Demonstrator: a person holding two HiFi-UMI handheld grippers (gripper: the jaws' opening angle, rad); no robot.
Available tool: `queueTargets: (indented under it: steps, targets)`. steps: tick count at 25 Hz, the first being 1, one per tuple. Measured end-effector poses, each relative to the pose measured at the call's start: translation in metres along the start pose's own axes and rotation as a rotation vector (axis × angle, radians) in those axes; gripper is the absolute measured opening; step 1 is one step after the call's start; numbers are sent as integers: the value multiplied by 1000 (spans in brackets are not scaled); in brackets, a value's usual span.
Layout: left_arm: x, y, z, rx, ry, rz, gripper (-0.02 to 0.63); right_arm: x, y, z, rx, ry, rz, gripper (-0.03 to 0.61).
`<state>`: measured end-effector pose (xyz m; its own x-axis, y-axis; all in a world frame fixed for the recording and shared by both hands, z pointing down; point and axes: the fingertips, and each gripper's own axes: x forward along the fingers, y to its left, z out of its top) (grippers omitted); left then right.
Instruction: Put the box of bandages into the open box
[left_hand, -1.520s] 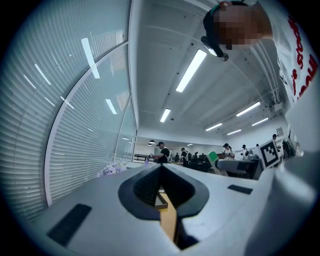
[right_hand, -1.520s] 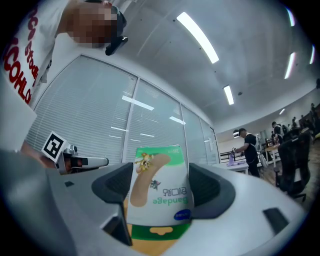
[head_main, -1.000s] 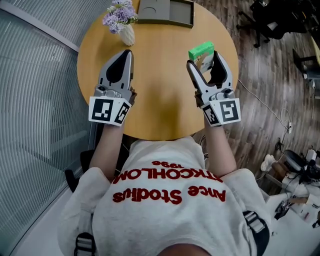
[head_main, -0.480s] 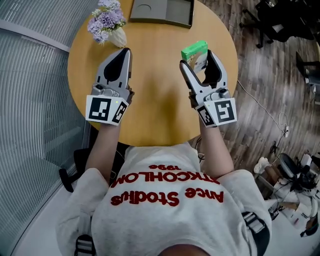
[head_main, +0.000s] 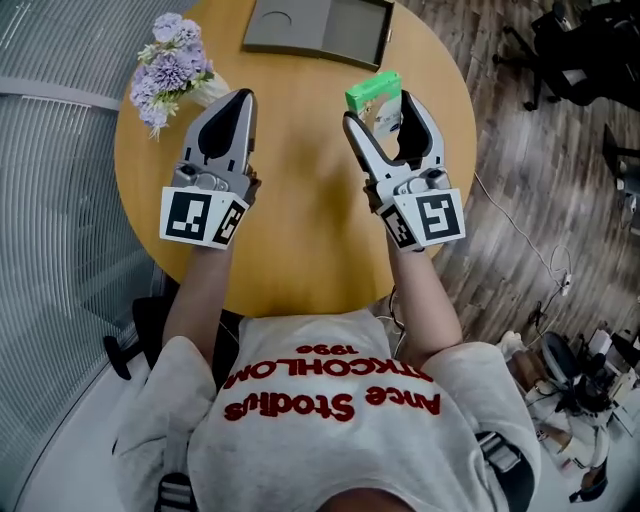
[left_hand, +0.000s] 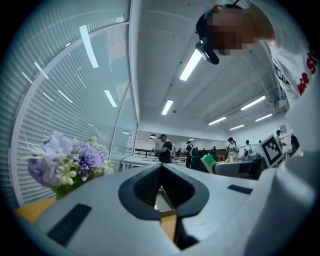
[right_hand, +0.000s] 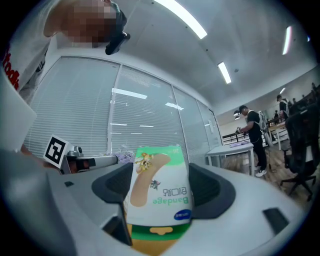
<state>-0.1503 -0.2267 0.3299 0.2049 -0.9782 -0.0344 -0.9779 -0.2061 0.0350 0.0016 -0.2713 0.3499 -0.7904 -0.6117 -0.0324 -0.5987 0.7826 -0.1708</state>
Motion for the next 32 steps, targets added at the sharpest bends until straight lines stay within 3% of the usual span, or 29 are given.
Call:
queueTargets:
  steps: [9, 15, 23, 32]
  targets:
    - [47, 6, -44, 5, 30, 38, 3, 36, -57, -38, 22, 71, 1, 357]
    - [59, 18, -74, 39, 44, 66, 3, 65, -70, -78, 15, 136, 8, 357]
    - [84, 33, -97, -1, 37, 112, 3, 115, -103, -116, 20, 198, -23, 357]
    - [101, 35, -116, 25, 72, 121, 3, 188, -136, -164, -128, 356, 34, 357]
